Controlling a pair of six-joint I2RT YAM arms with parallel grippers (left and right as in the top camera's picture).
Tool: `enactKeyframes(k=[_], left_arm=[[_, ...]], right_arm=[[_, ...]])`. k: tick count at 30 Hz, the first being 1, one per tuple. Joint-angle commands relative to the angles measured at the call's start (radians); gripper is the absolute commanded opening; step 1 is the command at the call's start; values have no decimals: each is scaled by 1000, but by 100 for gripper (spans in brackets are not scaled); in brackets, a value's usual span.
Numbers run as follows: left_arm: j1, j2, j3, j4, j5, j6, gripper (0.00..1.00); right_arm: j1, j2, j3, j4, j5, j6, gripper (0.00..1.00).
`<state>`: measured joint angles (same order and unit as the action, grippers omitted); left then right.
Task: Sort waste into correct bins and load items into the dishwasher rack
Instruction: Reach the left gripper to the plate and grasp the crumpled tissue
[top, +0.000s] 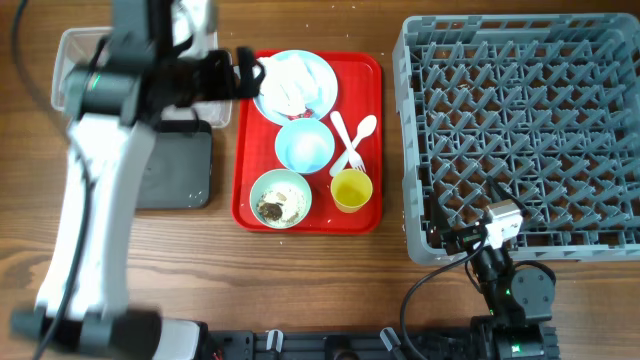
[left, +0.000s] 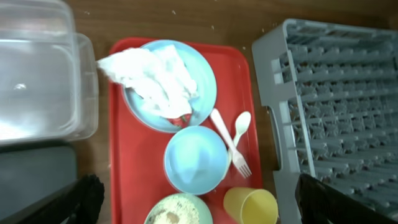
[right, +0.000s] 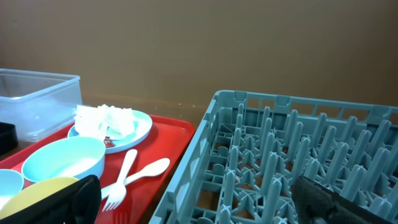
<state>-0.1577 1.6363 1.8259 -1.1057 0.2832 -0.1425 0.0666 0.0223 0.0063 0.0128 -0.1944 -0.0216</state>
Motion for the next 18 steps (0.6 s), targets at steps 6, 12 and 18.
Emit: enactKeyframes(k=[6, 12, 18], left_arm=[[-110, 277, 92, 140, 5, 0, 100], [-187, 413, 92, 189, -348, -294, 100], [-194, 558, 92, 288, -376, -345, 100]], right_arm=[[3, -5, -1, 4, -5, -4, 100], [3, -5, -1, 4, -5, -5, 100], [3, -5, -1, 4, -5, -4, 100]])
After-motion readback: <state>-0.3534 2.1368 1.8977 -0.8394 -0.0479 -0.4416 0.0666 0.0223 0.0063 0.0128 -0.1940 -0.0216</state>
